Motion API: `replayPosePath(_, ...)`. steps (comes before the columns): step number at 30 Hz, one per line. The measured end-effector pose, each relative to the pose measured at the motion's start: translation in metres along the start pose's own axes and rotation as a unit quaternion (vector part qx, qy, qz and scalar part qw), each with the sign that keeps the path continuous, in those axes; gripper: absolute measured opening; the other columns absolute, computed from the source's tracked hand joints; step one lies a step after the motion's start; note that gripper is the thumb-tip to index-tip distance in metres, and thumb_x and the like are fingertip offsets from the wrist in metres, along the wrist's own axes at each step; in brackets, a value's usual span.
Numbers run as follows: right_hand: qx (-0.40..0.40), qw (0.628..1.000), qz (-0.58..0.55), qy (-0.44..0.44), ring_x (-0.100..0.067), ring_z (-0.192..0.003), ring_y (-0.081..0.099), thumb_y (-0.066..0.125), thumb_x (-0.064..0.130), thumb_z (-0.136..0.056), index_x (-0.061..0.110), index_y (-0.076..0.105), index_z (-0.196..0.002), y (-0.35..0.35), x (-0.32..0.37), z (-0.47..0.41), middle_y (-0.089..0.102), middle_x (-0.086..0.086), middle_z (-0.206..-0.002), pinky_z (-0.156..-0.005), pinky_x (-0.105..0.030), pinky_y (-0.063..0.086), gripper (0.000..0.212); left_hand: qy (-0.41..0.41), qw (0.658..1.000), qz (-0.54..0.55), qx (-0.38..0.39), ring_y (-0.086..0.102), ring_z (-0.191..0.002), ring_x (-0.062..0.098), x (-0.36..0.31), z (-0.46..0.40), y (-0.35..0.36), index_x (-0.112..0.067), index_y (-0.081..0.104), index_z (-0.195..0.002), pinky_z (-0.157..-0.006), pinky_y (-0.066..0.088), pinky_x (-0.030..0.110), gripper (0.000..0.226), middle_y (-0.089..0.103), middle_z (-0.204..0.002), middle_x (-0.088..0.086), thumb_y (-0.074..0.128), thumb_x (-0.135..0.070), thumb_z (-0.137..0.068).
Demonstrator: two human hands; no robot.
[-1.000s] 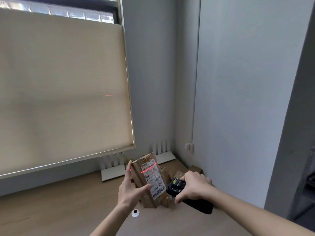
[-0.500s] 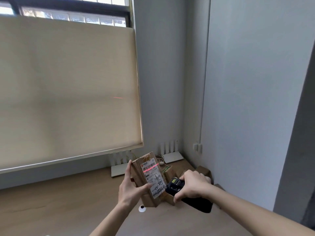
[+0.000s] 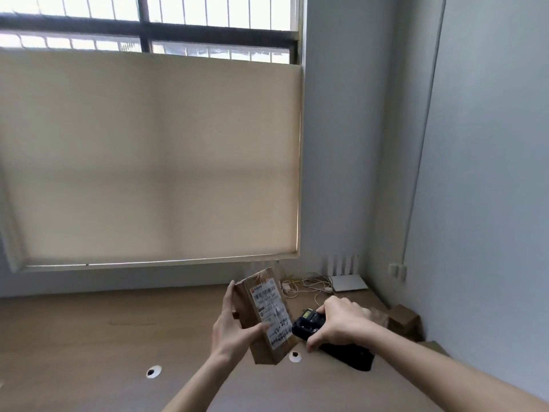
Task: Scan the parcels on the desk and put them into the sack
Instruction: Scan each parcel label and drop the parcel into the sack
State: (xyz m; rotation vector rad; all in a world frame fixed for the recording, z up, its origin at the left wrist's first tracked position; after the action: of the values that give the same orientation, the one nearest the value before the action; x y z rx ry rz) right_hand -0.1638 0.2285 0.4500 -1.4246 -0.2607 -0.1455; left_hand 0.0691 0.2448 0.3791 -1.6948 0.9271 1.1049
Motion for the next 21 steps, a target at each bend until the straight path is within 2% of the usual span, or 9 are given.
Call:
replayPosePath(5,0.013,0.999,-0.013,-0.047,-0.015,-0.097,0.069,0.083,0.072,-0.043,0.035,0.077,-0.102,0.02,0.093,0.03,0.075,0.01,-0.095,-0.081,-0.028,0.052,0.07,-0.005,0.999,0.001,-0.043,0.059,-0.107,0.017,0.015,0.027,-0.102,-0.055,0.016,-0.15,-0.095,0.044,0.034,0.121,0.065,-0.113,-0.005,0.095,-0.035,-0.061)
replayPosePath(8,0.055,0.992,-0.07,-0.087,-0.011,-0.092,0.069,0.081,0.073,-0.046,0.032,0.075,-0.106,0.04,0.157,0.05,0.075,0.012,-0.095,-0.083,-0.03,0.056,0.073,-0.018,0.997,0.018,-0.07,0.054,-0.114,0.019,0.031,0.05,-0.178,-0.057,0.022,-0.145,-0.1,0.047,0.047,0.119,0.059,-0.118,-0.006,0.097,-0.039,-0.054)
replayPosePath(9,0.072,0.987,-0.098,-0.101,-0.01,-0.09,0.071,0.081,0.072,-0.044,0.03,0.074,-0.104,0.049,0.18,0.056,0.076,0.011,-0.093,-0.085,-0.032,0.058,0.074,-0.031,0.996,0.03,-0.081,0.053,-0.116,0.022,0.036,0.06,-0.207,-0.058,0.024,-0.141,-0.097,0.051,0.05,0.117,0.055,-0.12,-0.004,0.098,-0.039,-0.052)
replayPosePath(10,0.091,0.981,-0.126,-0.113,-0.011,-0.088,0.072,0.083,0.07,-0.042,0.027,0.075,-0.1,0.06,0.204,0.063,0.077,0.009,-0.09,-0.085,-0.033,0.061,0.073,-0.045,0.994,0.046,-0.094,0.053,-0.115,0.025,0.042,0.07,-0.236,-0.058,0.026,-0.139,-0.088,0.057,0.05,0.116,0.052,-0.123,-0.003,0.099,-0.038,-0.051)
replayPosePath(12,0.134,0.966,-0.176,-0.136,-0.012,-0.083,0.075,0.09,0.06,-0.049,0.019,0.079,-0.092,0.081,0.256,0.083,0.079,0.005,-0.084,-0.075,-0.025,0.061,0.06,-0.054,0.988,0.076,-0.126,0.053,-0.112,0.026,0.051,0.094,-0.296,-0.05,0.027,-0.136,-0.063,0.061,0.036,0.11,0.044,-0.125,-0.004,0.098,-0.028,-0.055)
replayPosePath(14,0.173,0.947,-0.218,-0.163,-0.009,-0.075,0.073,0.093,0.046,-0.062,0.016,0.079,-0.087,0.103,0.313,0.108,0.077,0.006,-0.076,-0.062,-0.019,0.055,0.042,-0.053,0.98,0.098,-0.164,0.055,-0.109,0.024,0.059,0.12,-0.357,-0.044,0.025,-0.131,-0.058,0.059,0.03,0.101,0.044,-0.118,-0.009,0.095,-0.019,-0.062)
replayPosePath(16,0.209,0.924,-0.252,-0.199,-0.004,-0.066,0.07,0.091,0.035,-0.074,0.018,0.078,-0.089,0.125,0.373,0.136,0.074,0.009,-0.071,-0.056,-0.015,0.05,0.026,-0.066,0.971,0.112,-0.199,0.06,-0.108,0.026,0.07,0.15,-0.417,-0.041,0.023,-0.127,-0.061,0.061,0.033,0.097,0.047,-0.116,-0.009,0.093,-0.016,-0.065)
replayPosePath(18,0.237,0.901,-0.275,-0.238,-0.002,-0.063,0.068,0.088,0.031,-0.079,0.02,0.079,-0.092,0.148,0.431,0.163,0.074,0.009,-0.072,-0.056,-0.014,0.05,0.02,-0.1,0.957,0.119,-0.246,0.063,-0.109,0.028,0.082,0.185,-0.473,-0.043,0.024,-0.121,-0.069,0.063,0.04,0.093,0.052,-0.122,-0.001,0.094,-0.021,-0.064)
replayPosePath(21,0.255,0.872,-0.298,-0.293,-0.003,-0.065,0.069,0.088,0.027,-0.078,0.019,0.078,-0.099,0.186,0.512,0.2,0.075,0.01,-0.073,-0.059,-0.016,0.05,0.024,-0.142,0.927,0.107,-0.33,0.064,-0.109,0.024,0.099,0.243,-0.554,-0.038,0.03,-0.112,-0.083,0.061,0.048,0.078,0.057,-0.125,0.004,0.088,-0.048,-0.062)
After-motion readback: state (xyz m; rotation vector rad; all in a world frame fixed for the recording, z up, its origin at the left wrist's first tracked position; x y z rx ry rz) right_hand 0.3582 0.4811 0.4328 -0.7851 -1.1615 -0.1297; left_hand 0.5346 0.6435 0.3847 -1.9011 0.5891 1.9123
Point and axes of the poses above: each hand's wrist, its own z-axis away from the middle knuckle, its own y-axis out of the palm, x = y × z, the point moved 1 cm from there along -z, towards the middle knuckle
